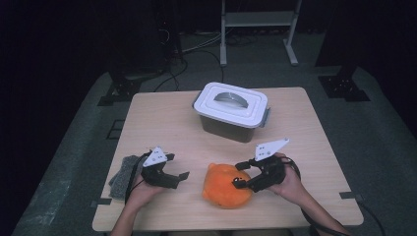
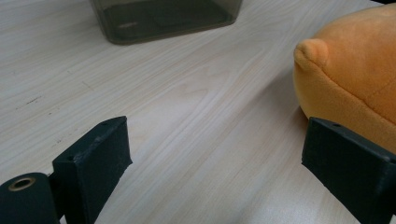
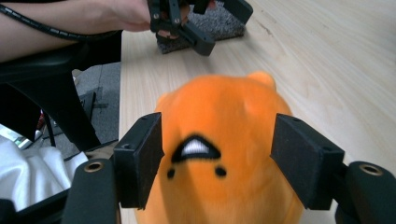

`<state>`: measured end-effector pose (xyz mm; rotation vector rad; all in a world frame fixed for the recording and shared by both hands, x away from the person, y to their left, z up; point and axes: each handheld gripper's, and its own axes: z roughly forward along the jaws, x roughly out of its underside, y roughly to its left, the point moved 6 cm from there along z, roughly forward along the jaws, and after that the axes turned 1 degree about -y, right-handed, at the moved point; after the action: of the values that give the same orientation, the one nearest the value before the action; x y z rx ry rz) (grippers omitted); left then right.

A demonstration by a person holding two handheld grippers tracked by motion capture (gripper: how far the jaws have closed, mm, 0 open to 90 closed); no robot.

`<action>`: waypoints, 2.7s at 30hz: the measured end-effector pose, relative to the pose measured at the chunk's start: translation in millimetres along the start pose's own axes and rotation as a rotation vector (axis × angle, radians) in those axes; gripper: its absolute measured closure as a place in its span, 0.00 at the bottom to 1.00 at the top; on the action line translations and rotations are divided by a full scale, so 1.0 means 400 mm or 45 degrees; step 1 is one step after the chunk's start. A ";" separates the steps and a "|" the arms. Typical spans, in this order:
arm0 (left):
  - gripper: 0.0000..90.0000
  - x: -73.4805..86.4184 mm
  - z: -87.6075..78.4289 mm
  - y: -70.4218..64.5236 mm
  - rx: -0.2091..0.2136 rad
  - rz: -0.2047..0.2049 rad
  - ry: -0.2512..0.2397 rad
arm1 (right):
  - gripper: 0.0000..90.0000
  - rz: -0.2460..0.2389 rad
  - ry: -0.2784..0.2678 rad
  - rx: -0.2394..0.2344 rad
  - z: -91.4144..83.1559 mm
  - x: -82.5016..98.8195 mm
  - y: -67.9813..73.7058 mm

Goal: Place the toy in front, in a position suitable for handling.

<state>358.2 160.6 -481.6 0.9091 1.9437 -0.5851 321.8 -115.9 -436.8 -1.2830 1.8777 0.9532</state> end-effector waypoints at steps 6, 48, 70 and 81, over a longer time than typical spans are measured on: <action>0.08 -0.001 -0.009 0.001 0.009 0.030 -0.001 | 0.29 -0.020 -0.023 0.006 0.026 0.039 0.007; 0.34 0.171 -0.150 0.173 -0.121 0.049 0.315 | 0.25 -0.080 -0.016 0.053 0.037 0.055 0.010; 0.83 0.148 -0.144 0.135 0.050 0.002 0.273 | 0.19 -0.081 0.006 0.064 0.042 0.060 0.008; 0.84 -0.002 -0.092 0.015 0.294 0.075 0.051 | 0.19 -0.080 0.006 0.058 0.046 0.059 0.006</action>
<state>344.1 189.5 -462.9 1.1253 1.9041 -0.7732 314.5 -110.7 -465.6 -1.3101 1.8411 0.8708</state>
